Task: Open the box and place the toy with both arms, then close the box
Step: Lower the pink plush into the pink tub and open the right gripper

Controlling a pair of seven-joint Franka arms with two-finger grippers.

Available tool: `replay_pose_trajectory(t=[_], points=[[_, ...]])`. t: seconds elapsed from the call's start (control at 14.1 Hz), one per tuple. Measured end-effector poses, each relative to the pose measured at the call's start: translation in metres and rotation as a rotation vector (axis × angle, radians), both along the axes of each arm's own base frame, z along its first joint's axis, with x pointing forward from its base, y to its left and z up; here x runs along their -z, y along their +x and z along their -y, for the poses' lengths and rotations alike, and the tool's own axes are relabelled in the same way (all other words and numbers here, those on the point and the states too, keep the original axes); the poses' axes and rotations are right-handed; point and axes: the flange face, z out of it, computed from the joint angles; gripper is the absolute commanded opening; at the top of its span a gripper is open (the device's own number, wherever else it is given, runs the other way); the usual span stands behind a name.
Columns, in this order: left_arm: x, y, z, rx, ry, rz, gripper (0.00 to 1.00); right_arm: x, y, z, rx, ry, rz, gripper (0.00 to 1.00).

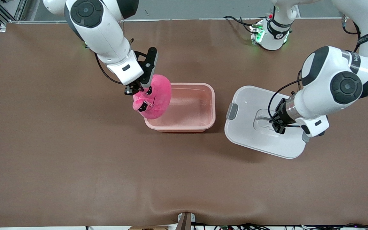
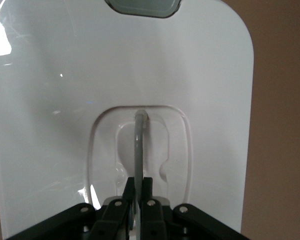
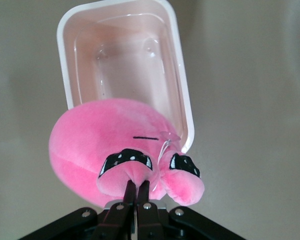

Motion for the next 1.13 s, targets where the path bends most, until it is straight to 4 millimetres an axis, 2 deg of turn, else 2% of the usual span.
replay_pose_trajectory(t=[0.28,0.42,0.64,0.92,1.13], points=[[0.003,0.001,-0.030,-0.008,-0.081,-0.072,0.00,0.003,-0.003,-0.006,-0.137,0.003,0.016,0.00],[0.003,0.001,-0.038,-0.017,-0.108,-0.088,0.00,0.009,-0.001,-0.006,-0.210,0.004,0.026,0.00],[0.003,0.001,-0.037,-0.017,-0.117,-0.094,0.00,0.018,-0.002,-0.007,-0.252,-0.001,0.022,0.00],[0.003,-0.001,-0.035,-0.004,-0.126,-0.103,0.00,0.020,-0.011,-0.021,-0.309,-0.001,0.023,0.00],[0.003,-0.002,-0.035,0.003,-0.126,-0.112,0.00,0.026,-0.011,-0.025,-0.324,-0.001,0.025,0.00]])
